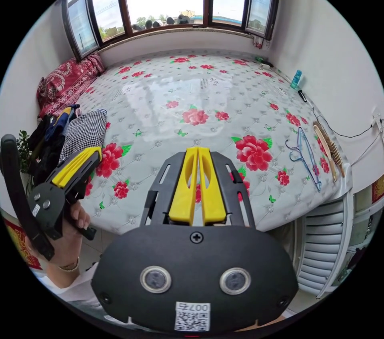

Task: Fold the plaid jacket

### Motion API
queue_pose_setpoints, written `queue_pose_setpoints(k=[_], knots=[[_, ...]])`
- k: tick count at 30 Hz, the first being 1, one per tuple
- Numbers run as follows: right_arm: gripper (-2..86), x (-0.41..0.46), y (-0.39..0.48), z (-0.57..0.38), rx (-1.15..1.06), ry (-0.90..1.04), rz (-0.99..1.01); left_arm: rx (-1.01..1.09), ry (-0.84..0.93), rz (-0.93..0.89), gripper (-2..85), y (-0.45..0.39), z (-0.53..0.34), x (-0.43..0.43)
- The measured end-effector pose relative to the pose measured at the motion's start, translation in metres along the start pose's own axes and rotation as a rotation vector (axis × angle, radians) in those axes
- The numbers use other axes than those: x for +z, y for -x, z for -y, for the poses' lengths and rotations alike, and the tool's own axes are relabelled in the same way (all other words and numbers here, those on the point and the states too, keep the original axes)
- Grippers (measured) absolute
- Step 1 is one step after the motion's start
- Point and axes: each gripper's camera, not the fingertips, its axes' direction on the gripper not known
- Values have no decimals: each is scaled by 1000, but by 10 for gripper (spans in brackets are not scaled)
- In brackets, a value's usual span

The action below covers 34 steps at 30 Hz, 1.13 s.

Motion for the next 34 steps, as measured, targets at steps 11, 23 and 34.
queue_pose_setpoints(k=[11, 23, 34], knots=[[-2, 10, -9, 10, -50, -24, 2, 7, -2, 10, -10, -12, -5, 25], [-3, 21, -40, 31, -81, -4, -15, -24, 26, 16, -9, -10, 0, 51], [-3, 17, -94, 58, -53, 20, -13, -81, 81, 18, -10, -2, 11, 62]])
